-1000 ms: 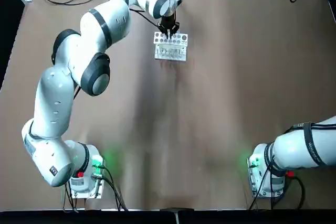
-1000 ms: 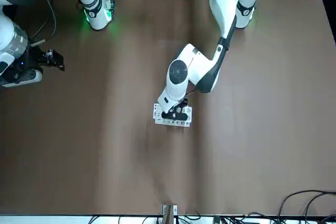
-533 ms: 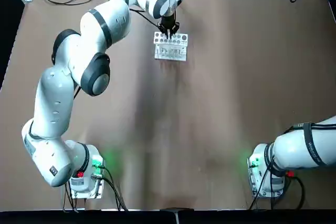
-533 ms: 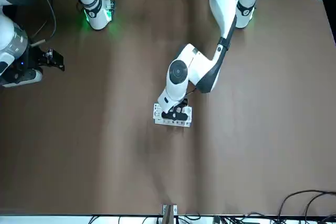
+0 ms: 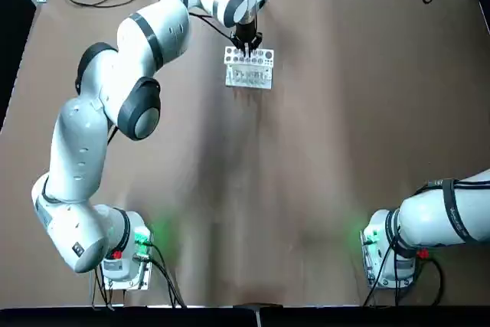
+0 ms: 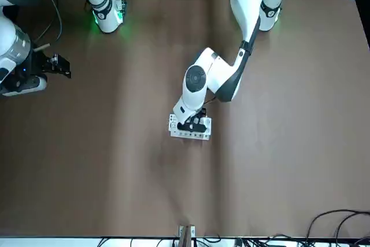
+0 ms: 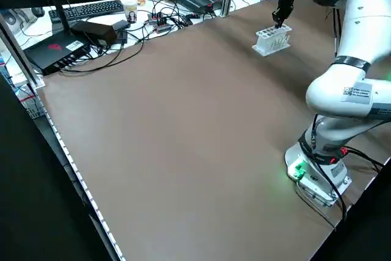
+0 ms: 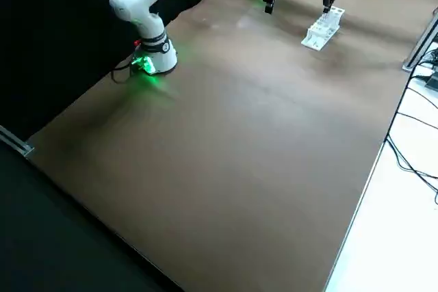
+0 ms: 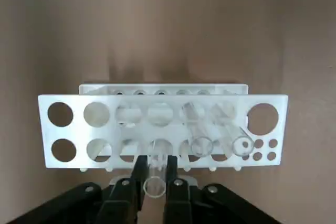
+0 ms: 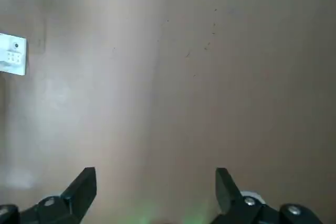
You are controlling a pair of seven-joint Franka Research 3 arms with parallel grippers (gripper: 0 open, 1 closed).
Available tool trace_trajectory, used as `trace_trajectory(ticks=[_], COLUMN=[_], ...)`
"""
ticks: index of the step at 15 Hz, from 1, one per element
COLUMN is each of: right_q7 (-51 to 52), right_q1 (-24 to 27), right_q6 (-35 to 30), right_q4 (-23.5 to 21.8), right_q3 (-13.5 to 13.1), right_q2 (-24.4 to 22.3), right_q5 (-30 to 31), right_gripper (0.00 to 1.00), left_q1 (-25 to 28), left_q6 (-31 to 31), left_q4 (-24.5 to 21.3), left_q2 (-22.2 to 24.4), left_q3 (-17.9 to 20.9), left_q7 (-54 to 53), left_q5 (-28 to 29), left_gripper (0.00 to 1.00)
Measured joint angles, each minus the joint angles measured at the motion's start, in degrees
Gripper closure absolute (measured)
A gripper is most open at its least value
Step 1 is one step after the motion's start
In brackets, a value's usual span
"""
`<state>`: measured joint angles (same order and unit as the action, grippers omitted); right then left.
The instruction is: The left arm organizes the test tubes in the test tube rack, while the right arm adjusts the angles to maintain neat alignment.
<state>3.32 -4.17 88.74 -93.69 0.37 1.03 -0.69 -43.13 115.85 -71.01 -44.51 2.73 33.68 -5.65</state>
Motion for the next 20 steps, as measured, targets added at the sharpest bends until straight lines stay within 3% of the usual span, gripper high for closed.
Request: trace_trajectory(ticks=[20], right_q7=[0.0], right_q1=[0.0], right_q6=[0.0], right_q4=[0.0], right_q3=[0.0], right_q2=[0.0], right_q5=[0.0], right_gripper=[0.0], left_q1=[0.4], left_q6=[-4.1], left_q4=[0.8], left_q2=[2.7], left_q3=[0.1], left_q7=[0.0], left_q5=[0.0], left_gripper=[0.79])
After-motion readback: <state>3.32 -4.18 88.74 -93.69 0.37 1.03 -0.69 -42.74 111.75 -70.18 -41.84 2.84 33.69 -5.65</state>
